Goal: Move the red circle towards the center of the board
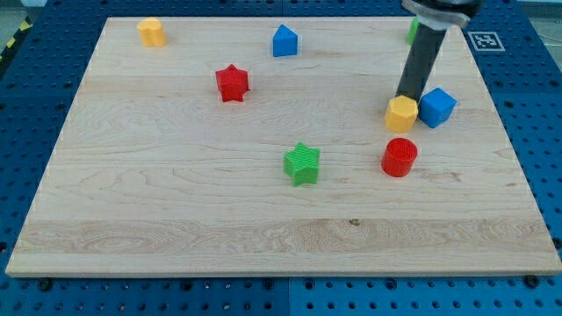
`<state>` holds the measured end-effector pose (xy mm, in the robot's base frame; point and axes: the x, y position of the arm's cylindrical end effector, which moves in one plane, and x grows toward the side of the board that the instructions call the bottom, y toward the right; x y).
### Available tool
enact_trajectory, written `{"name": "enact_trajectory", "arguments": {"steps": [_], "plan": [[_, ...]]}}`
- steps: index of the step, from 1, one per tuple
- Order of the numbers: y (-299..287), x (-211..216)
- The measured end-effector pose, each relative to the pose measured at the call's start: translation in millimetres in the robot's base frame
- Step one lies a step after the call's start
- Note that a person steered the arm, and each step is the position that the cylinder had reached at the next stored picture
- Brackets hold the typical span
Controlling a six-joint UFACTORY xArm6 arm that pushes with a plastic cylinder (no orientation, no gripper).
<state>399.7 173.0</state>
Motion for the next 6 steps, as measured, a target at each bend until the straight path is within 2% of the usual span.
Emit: {"name": "enact_trajectory", "arguments": {"steps": [3, 4, 5, 6], "plan": [[0.6, 104.7], [-14.3, 125.7], [-53.9, 115.9], [-85.5, 77.0]]}}
